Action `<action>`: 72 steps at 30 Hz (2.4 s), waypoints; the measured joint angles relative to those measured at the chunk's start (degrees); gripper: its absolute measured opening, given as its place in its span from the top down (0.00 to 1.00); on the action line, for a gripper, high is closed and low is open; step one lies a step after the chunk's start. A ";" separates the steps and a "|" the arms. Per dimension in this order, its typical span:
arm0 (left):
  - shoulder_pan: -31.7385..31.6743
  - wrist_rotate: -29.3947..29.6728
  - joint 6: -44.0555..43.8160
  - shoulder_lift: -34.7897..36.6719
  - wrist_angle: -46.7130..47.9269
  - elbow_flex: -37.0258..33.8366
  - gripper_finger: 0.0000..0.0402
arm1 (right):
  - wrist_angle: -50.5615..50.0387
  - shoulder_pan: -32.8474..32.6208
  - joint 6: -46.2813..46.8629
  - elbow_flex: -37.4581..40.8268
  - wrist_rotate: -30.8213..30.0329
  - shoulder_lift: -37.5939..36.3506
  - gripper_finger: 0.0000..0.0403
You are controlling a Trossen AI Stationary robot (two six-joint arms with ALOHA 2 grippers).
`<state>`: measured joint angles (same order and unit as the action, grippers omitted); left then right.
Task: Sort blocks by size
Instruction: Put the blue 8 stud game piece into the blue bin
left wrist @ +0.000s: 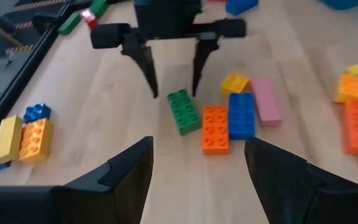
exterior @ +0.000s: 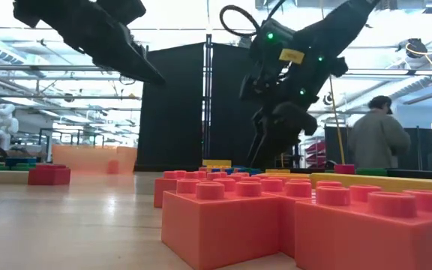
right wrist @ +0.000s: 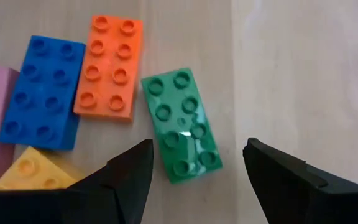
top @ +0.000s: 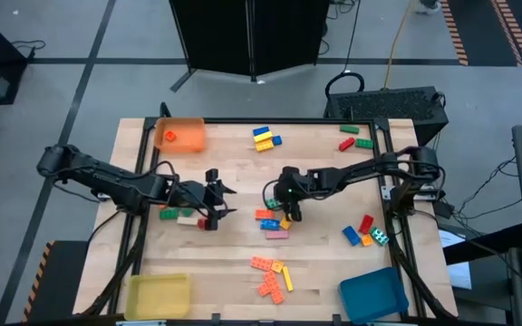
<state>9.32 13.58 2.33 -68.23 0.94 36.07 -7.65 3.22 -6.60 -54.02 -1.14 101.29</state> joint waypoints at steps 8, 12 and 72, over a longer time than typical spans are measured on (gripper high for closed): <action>-3.98 0.02 -0.02 -6.30 -0.47 0.02 0.37 | 0.03 0.53 -0.56 -0.02 1.23 1.10 0.40; -4.84 0.01 1.04 -8.59 -2.16 0.00 0.37 | -0.02 0.53 -0.56 -0.02 1.23 1.07 0.40; -6.18 -1.44 -1.81 3.44 -6.90 -11.28 0.37 | 6.03 -14.86 20.95 -0.04 -9.02 5.53 0.53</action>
<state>3.14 12.14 0.51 -64.79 -5.96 24.80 -1.63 -11.64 14.35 -54.06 -10.15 106.83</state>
